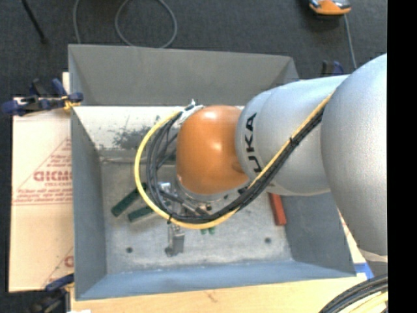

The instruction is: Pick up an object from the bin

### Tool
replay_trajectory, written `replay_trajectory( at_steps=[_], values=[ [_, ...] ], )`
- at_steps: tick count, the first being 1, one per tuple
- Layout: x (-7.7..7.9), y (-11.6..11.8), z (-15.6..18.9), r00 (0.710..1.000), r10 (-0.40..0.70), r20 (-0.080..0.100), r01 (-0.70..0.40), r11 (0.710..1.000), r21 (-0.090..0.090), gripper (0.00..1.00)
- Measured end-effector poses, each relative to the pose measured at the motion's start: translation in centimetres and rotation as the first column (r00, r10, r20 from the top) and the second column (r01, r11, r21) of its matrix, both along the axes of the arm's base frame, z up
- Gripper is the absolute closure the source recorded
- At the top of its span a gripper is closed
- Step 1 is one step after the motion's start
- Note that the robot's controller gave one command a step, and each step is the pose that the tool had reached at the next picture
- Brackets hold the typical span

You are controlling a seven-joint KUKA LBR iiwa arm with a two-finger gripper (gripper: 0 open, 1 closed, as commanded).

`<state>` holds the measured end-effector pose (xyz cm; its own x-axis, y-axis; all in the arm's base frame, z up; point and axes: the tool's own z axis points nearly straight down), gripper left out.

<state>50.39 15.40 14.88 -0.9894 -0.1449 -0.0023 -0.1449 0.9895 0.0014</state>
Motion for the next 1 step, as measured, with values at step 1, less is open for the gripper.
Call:
replay_trajectory(
  at_steps=[1],
  values=[
    [8.94, 2.79, -8.12, 1.0, 0.024, 0.005, -0.024, 1.0, -0.001, 0.0]
  ],
)
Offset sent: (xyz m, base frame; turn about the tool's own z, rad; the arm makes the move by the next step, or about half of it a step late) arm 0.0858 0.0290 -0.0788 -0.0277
